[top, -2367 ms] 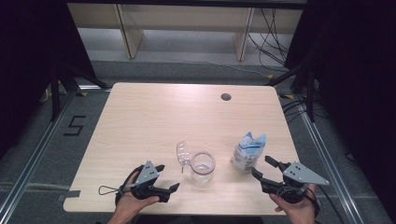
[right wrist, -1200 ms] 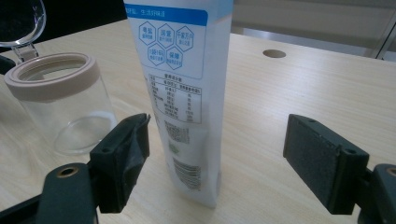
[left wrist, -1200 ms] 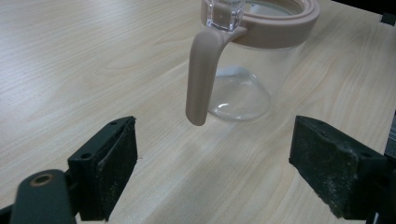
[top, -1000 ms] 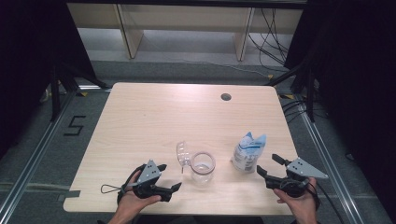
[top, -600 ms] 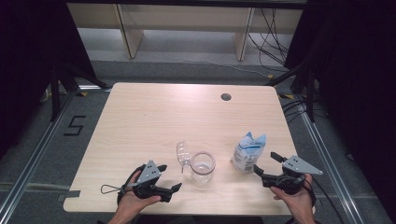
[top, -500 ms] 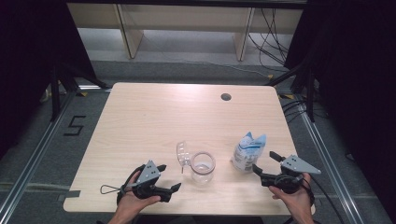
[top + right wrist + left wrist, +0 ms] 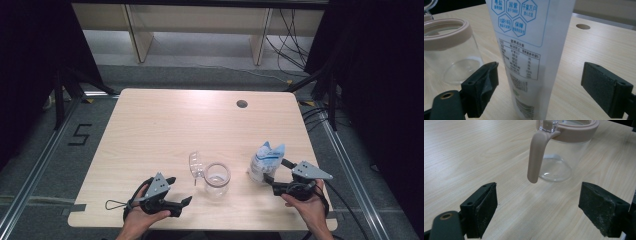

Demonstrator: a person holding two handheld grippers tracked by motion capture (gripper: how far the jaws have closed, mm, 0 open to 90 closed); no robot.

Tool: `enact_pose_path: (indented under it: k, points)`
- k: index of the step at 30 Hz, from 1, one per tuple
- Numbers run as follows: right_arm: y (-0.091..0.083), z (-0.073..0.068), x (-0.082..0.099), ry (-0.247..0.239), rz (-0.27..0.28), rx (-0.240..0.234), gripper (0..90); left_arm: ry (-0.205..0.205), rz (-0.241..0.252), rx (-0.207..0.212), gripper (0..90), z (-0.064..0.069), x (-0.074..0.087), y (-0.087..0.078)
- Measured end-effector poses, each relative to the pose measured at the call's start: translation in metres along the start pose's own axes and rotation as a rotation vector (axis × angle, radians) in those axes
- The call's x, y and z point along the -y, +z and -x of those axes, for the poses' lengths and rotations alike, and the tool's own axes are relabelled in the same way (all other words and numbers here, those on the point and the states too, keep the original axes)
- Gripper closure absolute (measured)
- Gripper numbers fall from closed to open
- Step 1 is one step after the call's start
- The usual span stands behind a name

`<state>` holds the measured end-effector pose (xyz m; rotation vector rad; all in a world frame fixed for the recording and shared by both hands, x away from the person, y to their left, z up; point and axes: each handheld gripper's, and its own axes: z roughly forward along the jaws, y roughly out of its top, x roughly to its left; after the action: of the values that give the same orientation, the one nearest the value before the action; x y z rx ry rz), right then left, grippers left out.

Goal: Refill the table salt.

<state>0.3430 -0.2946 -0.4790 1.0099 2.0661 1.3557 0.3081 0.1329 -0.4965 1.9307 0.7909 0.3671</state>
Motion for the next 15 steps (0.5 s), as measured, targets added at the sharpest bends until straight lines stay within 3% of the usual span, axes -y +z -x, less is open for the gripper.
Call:
enact_pose_path:
  k: [1,4,6,8,9,10,11,14,15]
  points:
    - [0.002,-0.001,0.000,-0.002,-0.010,-0.003,15.7,0.023,-0.006,0.004,14.9,-0.001,-0.001,0.000]
    - [0.007,0.000,-0.001,-0.021,0.022,-0.016,15.6,0.007,-0.007,0.002,14.9,0.000,0.000,0.001]
    - [0.008,0.000,-0.001,-0.029,0.009,-0.007,15.7,0.007,-0.005,0.003,14.9,0.000,0.000,0.001]
    - [0.010,-0.001,-0.001,-0.016,0.019,-0.004,15.7,0.013,0.002,0.007,14.8,0.000,0.000,0.001]
    - [0.012,0.000,-0.001,-0.019,0.019,-0.027,15.7,-0.006,0.001,0.004,14.9,0.001,0.000,0.001]
    - [0.013,-0.002,0.000,-0.004,0.013,-0.028,15.7,0.020,-0.005,0.004,14.9,-0.001,0.000,0.001]
    - [0.015,-0.001,0.000,-0.026,0.011,-0.034,15.9,0.005,-0.005,0.001,14.9,0.000,0.000,0.001]
    - [0.017,-0.002,0.001,0.000,0.002,-0.042,16.0,0.008,-0.007,0.003,14.9,0.000,0.000,0.001]
    - [0.019,0.001,0.001,-0.018,0.012,-0.046,16.0,0.007,-0.011,-0.002,14.9,0.001,0.000,0.001]
